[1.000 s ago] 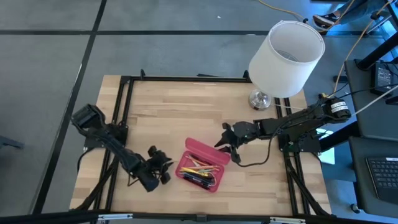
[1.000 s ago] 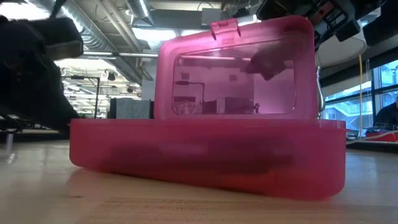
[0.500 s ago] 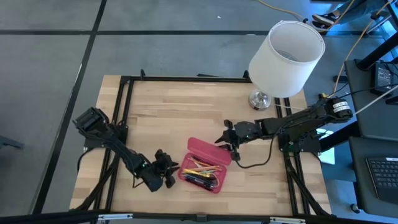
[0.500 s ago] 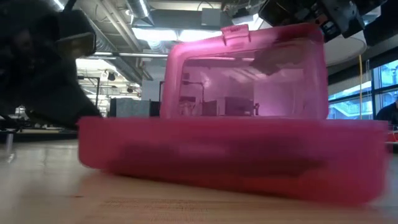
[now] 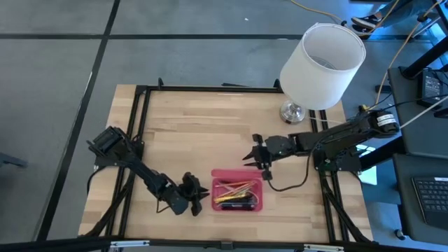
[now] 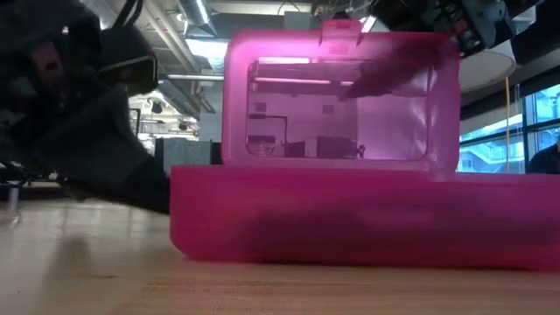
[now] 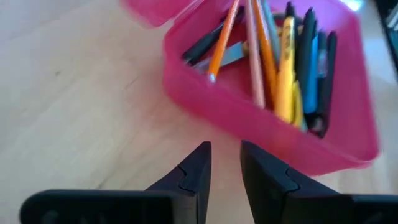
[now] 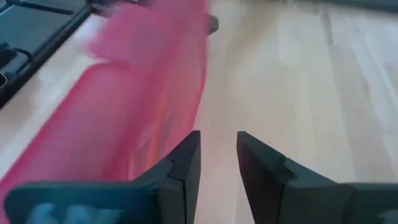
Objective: Pick & place school supplies into a supply box
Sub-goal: Close the red supply box, then put the brown pen into the red supply box
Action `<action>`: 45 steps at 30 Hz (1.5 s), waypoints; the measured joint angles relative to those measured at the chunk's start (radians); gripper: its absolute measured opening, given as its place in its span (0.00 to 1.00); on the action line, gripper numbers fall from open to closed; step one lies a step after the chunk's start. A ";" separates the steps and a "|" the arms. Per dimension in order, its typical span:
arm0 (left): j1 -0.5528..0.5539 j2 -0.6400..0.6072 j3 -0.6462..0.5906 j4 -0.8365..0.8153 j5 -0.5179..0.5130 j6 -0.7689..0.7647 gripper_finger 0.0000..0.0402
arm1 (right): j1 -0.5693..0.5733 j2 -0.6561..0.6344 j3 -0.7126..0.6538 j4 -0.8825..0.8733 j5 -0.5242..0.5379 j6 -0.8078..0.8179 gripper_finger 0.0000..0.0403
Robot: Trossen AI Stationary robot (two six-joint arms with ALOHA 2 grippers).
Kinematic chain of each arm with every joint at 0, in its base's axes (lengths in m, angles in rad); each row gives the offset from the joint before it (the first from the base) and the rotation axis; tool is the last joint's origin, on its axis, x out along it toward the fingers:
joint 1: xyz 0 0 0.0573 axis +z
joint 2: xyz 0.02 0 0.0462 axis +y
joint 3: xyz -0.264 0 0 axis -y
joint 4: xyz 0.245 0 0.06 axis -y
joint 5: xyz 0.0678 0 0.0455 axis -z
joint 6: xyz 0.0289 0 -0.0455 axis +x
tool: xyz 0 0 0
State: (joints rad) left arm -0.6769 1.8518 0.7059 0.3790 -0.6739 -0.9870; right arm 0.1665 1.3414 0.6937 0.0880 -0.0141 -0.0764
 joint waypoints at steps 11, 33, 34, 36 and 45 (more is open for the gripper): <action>0.012 -0.120 0.002 -0.156 -0.026 0.081 0.20 | 0.035 -0.170 0.000 -0.078 -0.019 0.043 0.27; 0.548 -0.679 0.002 -0.728 -0.021 0.520 0.19 | 0.250 -0.334 0.000 -0.347 0.241 0.221 0.27; 0.600 -0.697 0.002 -0.712 -0.004 0.564 0.19 | 0.253 -0.340 0.000 -0.381 0.247 0.239 0.27; 0.708 -0.715 0.002 -0.657 0.070 0.659 0.19 | 0.258 -0.346 -0.003 -0.459 0.251 0.266 0.27; 1.133 -0.585 0.002 -0.288 0.651 1.019 0.20 | 0.219 -0.617 -0.217 -0.450 0.311 0.305 0.27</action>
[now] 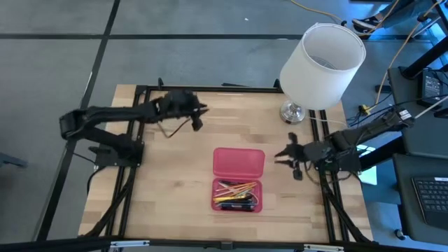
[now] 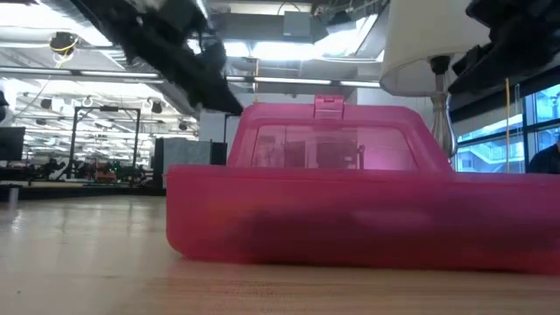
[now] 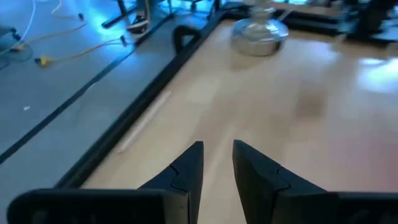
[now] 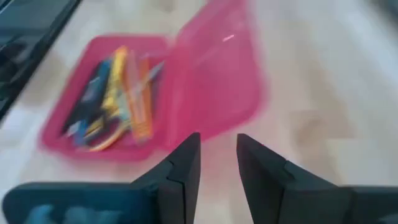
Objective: Pick & place school supplies into a supply box
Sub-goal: Put the brown pen into the red supply box
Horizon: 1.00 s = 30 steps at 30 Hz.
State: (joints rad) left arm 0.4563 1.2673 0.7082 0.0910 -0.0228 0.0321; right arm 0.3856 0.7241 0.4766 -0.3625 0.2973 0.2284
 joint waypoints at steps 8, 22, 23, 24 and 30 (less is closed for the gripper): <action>0.200 0.286 0.000 0.179 0.330 0.023 0.20 | -0.072 -0.257 -0.150 0.098 0.121 -0.045 0.27; 0.168 0.404 0.000 0.418 0.333 -0.079 0.20 | -0.078 -0.291 -0.254 0.238 0.124 -0.087 0.27; 0.165 0.402 0.000 0.427 0.333 -0.079 0.20 | -0.078 -0.291 -0.254 0.239 0.130 -0.102 0.27; 0.163 0.402 0.000 0.437 0.333 -0.078 0.20 | -0.078 -0.291 -0.254 0.242 0.142 -0.116 0.27; 0.164 0.401 0.000 0.475 0.331 -0.069 0.20 | -0.078 -0.290 -0.254 0.240 0.184 -0.180 0.27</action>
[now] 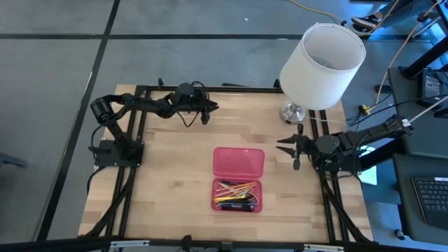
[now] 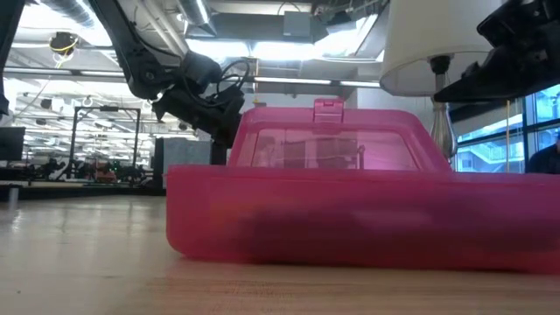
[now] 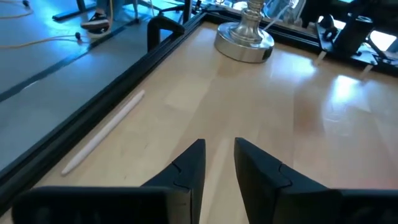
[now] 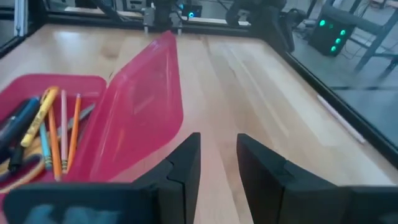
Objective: Pick & place school supplies into a supply box
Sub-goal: Put the brown pen into the red supply box
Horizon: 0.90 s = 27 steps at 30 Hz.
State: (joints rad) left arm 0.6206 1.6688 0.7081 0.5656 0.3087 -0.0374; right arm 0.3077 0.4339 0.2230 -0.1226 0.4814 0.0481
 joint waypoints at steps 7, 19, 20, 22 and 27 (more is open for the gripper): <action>0.004 0.000 0.000 0.004 0.006 -0.023 0.24 | 0.000 0.000 0.000 -0.019 -0.001 -0.040 0.27; 0.004 0.000 0.000 0.000 0.010 0.006 0.40 | 0.000 0.000 0.000 0.004 0.180 -0.158 0.27; 0.002 0.000 0.000 -0.004 0.010 0.006 0.42 | 0.000 0.000 0.000 0.004 0.202 -0.162 0.27; -0.001 0.000 0.000 -0.013 0.013 0.008 0.44 | 0.000 0.000 0.000 0.003 0.240 -0.162 0.27; -0.012 0.000 0.000 -0.028 0.014 0.045 0.49 | 0.000 0.000 0.000 0.005 0.329 -0.162 0.27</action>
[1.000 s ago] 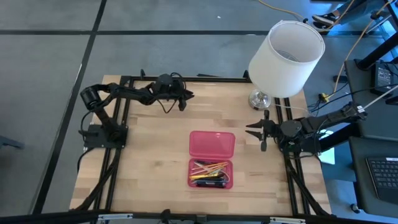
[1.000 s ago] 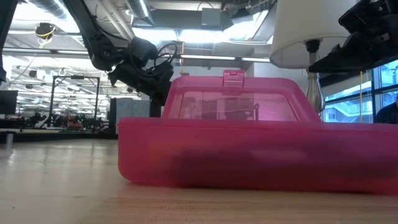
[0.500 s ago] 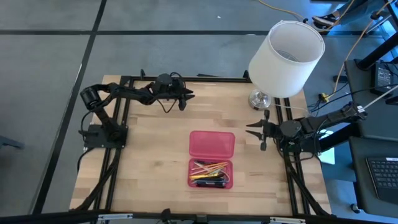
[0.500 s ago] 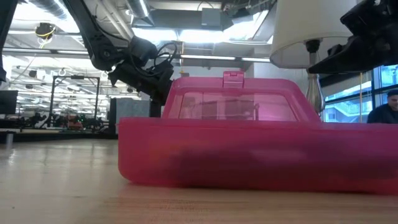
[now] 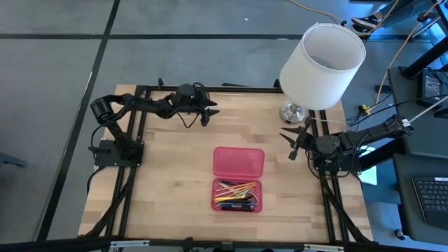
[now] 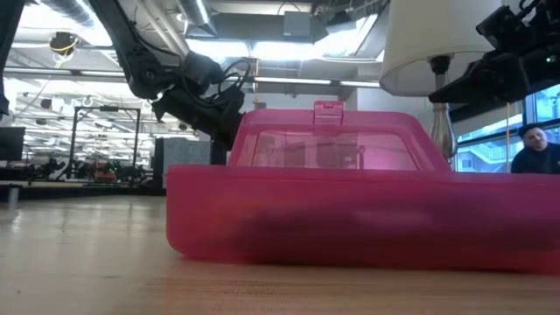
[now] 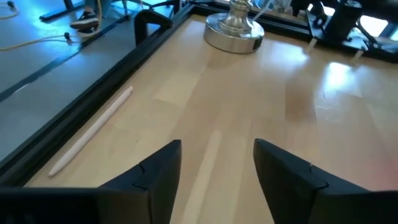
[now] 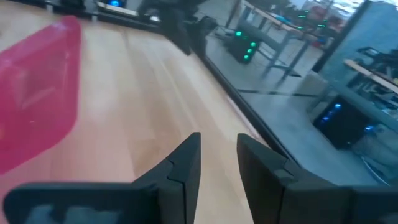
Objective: Pick & place school supplies into a supply box
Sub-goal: Put the brown pen into the red supply box
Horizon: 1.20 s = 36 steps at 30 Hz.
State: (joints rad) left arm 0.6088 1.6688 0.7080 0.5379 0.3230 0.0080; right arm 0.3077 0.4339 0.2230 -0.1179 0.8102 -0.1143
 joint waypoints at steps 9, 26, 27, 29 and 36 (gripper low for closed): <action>-0.033 -0.001 0.000 -0.035 0.001 0.075 0.52 | -0.029 0.000 0.000 -0.009 0.019 -0.001 0.27; 0.003 0.063 0.456 -0.696 -0.168 0.228 0.52 | -0.126 0.000 0.000 -0.041 0.000 -0.003 0.27; 0.010 0.083 0.500 -0.733 -0.164 0.255 0.52 | -0.130 0.000 0.000 -0.045 0.000 -0.002 0.27; 0.028 0.126 0.576 -0.808 -0.110 0.317 0.52 | -0.136 0.000 0.000 -0.046 -0.001 0.000 0.27; 0.076 0.312 0.781 -0.934 -0.035 0.434 0.52 | -0.142 0.001 0.000 -0.067 -0.002 0.000 0.27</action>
State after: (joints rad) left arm 0.6851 1.9805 1.4888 -0.3961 0.2878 0.4418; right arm 0.1654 0.4347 0.2230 -0.1847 0.8082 -0.1139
